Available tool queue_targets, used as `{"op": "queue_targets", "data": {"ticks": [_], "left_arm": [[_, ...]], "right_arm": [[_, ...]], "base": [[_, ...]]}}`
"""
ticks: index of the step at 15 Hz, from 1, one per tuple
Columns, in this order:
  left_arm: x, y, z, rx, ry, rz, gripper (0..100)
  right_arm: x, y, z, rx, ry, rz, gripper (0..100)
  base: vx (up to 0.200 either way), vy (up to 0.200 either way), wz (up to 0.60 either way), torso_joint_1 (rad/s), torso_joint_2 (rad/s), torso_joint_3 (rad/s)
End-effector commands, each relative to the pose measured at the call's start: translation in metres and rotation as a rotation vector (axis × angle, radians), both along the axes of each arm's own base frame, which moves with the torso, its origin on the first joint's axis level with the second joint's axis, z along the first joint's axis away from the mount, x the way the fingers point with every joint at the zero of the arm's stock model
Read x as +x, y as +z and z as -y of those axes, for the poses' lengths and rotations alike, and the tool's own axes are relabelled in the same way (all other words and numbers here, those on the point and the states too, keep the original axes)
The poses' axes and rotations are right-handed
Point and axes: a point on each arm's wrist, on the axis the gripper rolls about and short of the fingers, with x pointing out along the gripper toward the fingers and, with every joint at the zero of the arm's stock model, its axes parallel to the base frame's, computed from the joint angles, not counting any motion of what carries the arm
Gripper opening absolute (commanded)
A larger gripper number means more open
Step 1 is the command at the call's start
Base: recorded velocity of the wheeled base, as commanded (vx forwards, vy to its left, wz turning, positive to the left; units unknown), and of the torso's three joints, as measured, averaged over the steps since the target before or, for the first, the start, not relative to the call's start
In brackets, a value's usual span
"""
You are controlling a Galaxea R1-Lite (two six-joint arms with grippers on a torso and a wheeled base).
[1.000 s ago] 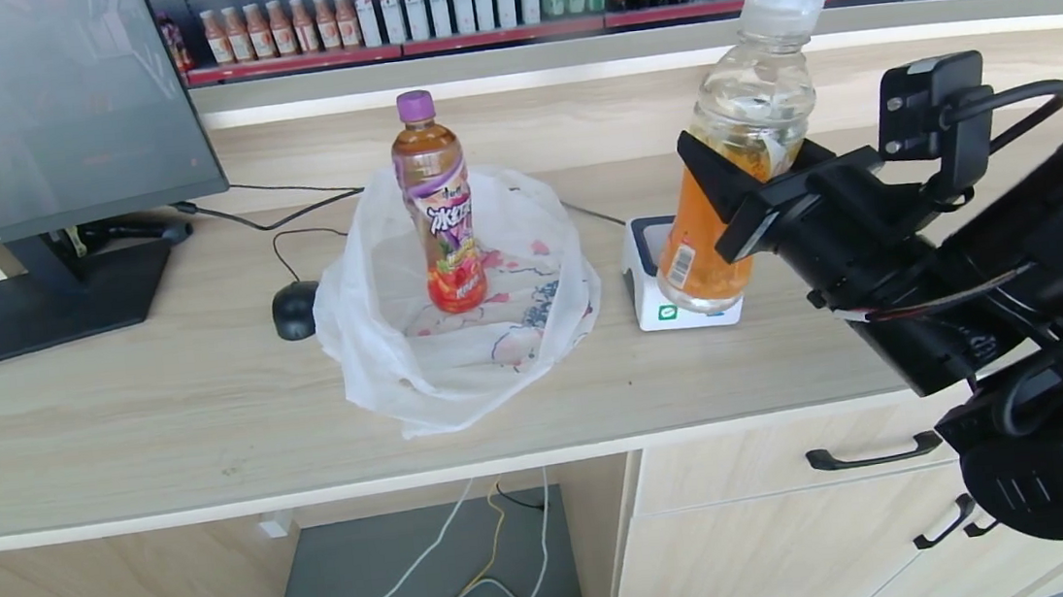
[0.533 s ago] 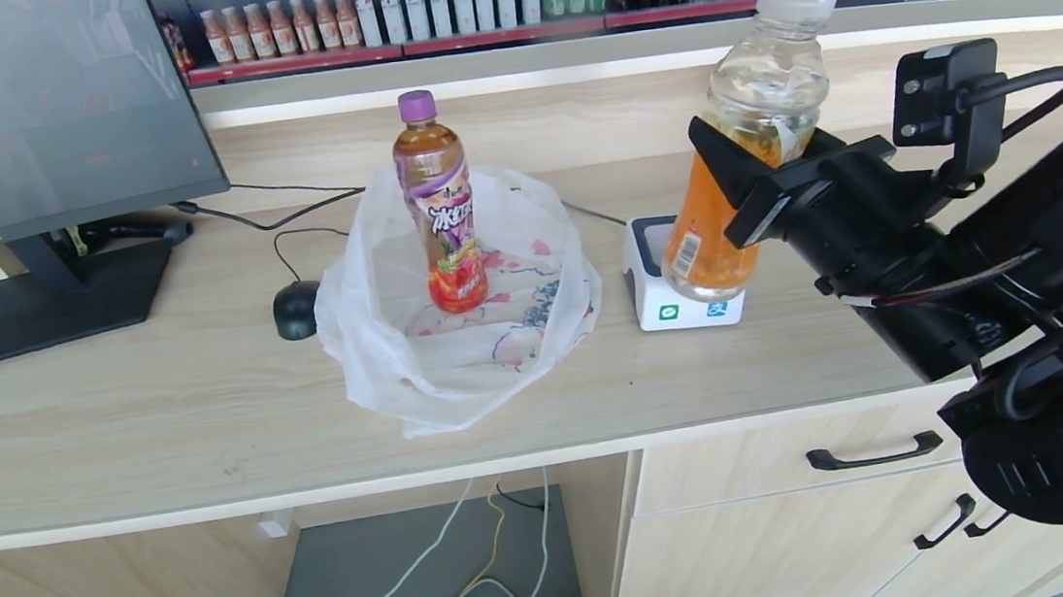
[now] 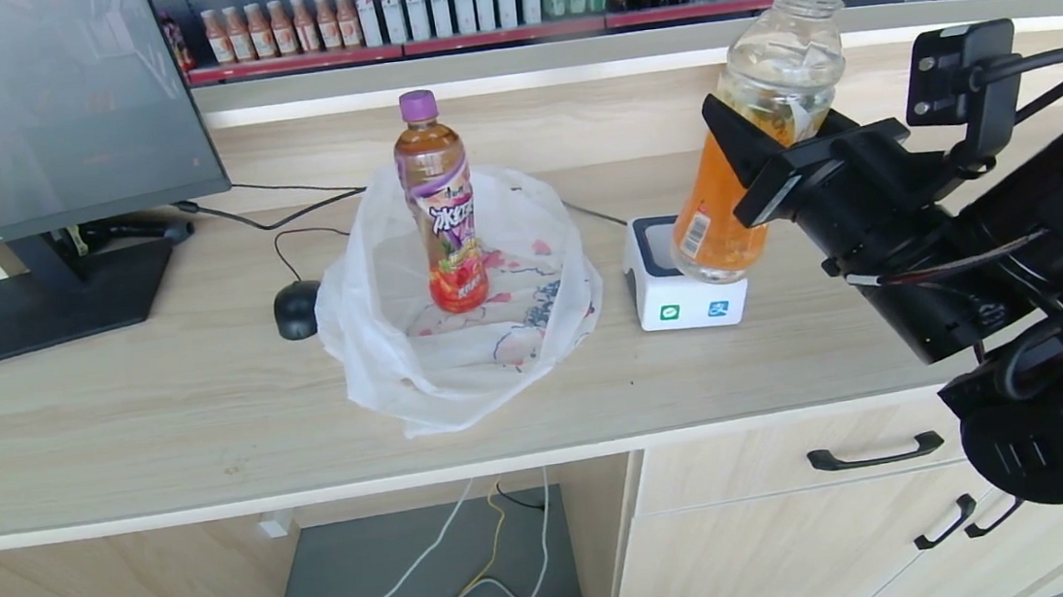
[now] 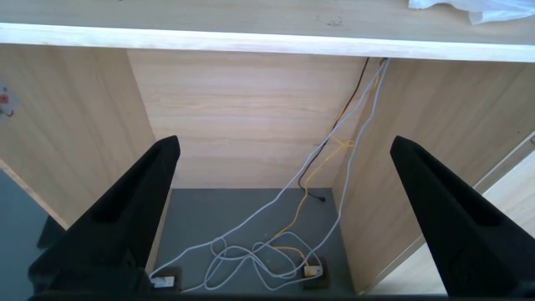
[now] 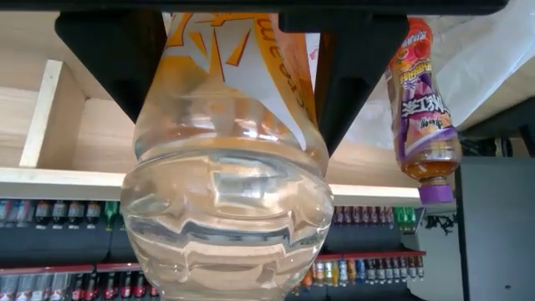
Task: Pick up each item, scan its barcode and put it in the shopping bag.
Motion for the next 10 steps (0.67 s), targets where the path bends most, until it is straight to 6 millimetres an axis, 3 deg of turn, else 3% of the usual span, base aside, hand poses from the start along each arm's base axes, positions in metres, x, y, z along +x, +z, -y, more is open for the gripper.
{"op": "queue_targets", "data": {"ticks": [1,10], "left_arm": [[0.0000,0.0000,0.0000,0.000,0.000,0.001,100],[0.0000,0.0000,0.0000,-0.003,0.000,0.001,100]], "right_arm": [[0.0017,-0.0010,-0.0004,0.000,-0.002,-0.001,0],[0.0023,-0.0020,-0.0008,-0.004,-0.002,-0.003,0]], "base": [[0.000,0.200,0.00,0.002,0.00,0.007],[0.000,0.200,0.00,0.003,0.00,0.002]]}}
